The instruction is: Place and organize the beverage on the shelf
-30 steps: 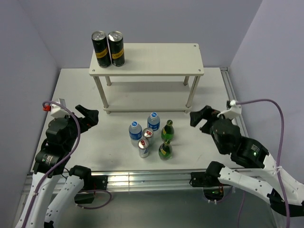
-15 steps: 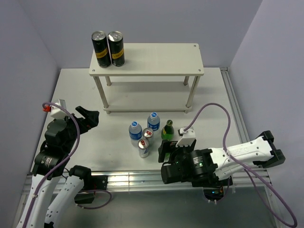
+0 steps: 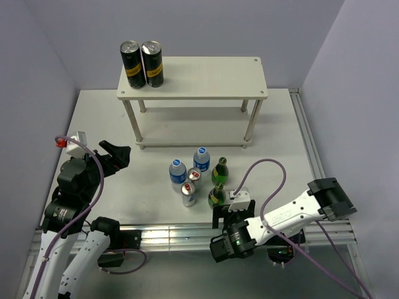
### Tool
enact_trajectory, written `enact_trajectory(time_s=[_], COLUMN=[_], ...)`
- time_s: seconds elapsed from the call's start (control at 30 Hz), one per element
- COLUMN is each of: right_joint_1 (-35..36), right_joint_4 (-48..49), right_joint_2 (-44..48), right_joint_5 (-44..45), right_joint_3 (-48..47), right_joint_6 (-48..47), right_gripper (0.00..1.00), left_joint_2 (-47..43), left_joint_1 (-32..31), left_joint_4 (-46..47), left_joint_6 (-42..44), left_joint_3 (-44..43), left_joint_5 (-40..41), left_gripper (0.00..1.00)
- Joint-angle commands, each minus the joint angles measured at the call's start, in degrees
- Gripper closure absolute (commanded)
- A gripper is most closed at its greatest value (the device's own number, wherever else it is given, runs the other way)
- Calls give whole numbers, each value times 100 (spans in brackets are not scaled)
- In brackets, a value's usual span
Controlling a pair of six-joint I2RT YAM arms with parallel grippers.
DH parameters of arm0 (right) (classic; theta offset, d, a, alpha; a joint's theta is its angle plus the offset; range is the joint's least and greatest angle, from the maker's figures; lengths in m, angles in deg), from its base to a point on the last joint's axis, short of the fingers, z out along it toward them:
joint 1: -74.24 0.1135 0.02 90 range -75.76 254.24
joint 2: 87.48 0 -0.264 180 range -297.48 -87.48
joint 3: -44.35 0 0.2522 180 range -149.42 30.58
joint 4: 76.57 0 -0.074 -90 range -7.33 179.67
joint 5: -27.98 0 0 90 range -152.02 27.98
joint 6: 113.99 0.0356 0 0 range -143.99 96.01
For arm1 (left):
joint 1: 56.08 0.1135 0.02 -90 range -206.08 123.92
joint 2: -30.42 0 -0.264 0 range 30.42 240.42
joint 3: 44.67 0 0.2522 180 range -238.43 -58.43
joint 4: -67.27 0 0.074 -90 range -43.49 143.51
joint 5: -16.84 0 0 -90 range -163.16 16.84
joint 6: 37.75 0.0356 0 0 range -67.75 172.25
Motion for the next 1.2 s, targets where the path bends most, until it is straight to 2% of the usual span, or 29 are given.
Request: enact_trajectory(time_s=[0.0,0.1,0.3,0.53,0.73,0.93,1.17], right_joint_1=[47,29,-50,-111,-603,-1227,-1632], right_joint_4=[721,1555,2559,2825,3272,4853,5777], right_joint_2=[-148,-201,-526,-939,-1502,-1537,-1835], right_joint_5=[254,509,887,1213,1335,1327,1362], right_joint_3=[432,855,1189,1172,1127,1400,1356], right_joint_6=[954,516,-13,-119,-531,-2233,-3115], right_gripper=[0,0,0,0,0,0,0], left_joint_2=[-77,-86,-112,-139,-86,-42,-33], left_joint_1=[-14,-14,-14,-14,-14,-14,-14], left_joint_4=[220,229,238,255,281,290,299], left_joint_6=[131,140,140,149,175,192,192], left_joint_3=[42,42,51,60,69,69,69], left_joint_5=[-105,-105,-105,-140,-210,-228,-245], left_gripper=[1,1,1,1,1,1,1])
